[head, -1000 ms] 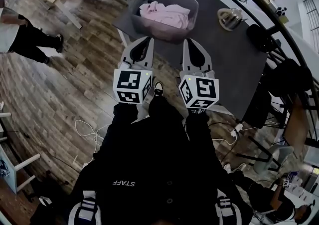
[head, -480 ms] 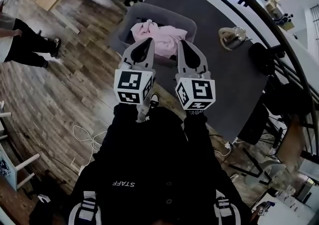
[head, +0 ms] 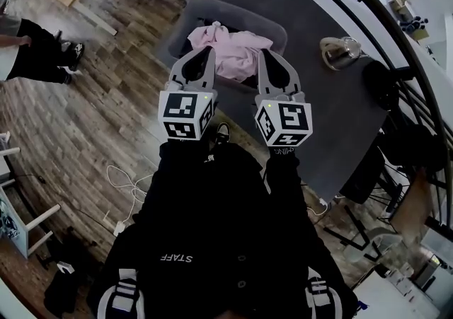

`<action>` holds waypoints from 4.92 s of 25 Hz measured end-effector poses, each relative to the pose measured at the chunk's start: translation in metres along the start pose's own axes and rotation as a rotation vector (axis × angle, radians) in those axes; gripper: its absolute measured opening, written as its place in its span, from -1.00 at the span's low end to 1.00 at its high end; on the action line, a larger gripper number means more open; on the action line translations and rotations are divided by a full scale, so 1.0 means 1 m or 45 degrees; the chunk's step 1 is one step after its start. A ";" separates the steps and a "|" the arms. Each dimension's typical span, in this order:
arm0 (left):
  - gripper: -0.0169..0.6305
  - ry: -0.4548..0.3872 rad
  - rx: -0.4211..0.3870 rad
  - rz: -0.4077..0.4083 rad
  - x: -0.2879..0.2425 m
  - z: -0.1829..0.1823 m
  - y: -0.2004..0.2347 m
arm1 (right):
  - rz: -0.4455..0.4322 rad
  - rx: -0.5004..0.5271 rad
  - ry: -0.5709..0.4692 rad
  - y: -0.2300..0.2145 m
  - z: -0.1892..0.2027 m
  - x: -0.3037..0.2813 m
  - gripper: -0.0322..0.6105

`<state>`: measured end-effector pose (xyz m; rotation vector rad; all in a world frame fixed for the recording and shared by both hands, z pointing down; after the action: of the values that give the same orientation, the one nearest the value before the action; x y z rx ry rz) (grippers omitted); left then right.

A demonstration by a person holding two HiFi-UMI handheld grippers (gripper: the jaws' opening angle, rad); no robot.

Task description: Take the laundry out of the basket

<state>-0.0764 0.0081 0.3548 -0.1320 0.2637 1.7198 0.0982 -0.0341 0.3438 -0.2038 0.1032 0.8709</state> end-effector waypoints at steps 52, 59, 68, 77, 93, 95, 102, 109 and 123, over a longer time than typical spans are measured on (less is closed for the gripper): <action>-0.94 0.616 0.125 0.131 -0.170 0.095 0.108 | -0.655 0.647 1.259 -0.042 0.196 -0.202 0.90; -0.94 0.633 0.130 0.131 -0.172 0.101 0.110 | -0.635 0.753 1.368 -0.042 0.237 -0.212 0.90; -0.94 0.629 0.136 0.117 -0.169 0.100 0.116 | -0.643 0.735 1.410 -0.036 0.261 -0.223 0.87; -0.94 0.592 0.145 0.109 -0.162 0.090 0.118 | -0.578 0.802 1.312 -0.027 0.241 -0.209 -0.27; -0.94 0.428 0.124 0.067 -0.118 0.048 0.118 | -0.256 0.608 0.900 -0.027 0.141 -0.161 -0.48; -0.94 0.398 0.119 0.058 -0.111 0.041 0.117 | -0.205 0.562 0.819 -0.027 0.124 -0.152 -0.48; -0.94 0.248 0.091 0.049 -0.086 0.001 0.111 | 0.003 0.380 0.511 -0.022 0.057 -0.114 -0.51; -0.94 0.128 0.052 0.093 -0.072 -0.028 0.088 | 0.103 0.294 0.386 -0.018 0.019 -0.085 -0.58; -0.94 -0.051 -0.007 0.183 -0.062 -0.077 0.047 | 0.373 0.155 0.030 -0.025 -0.051 -0.027 -0.58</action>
<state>-0.1173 -0.0774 0.3001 -0.0838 0.2437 1.8636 0.0996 -0.0811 0.3023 -0.0852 0.2111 1.1500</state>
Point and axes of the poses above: the fingertips, and each gripper's own axes: x backward along the fingers, y to its left, z out of its underside, the point moved 8 cm from there along x, backward along the fingers, and after that the axes turned 3 degrees about -x, right-handed, at the moved point
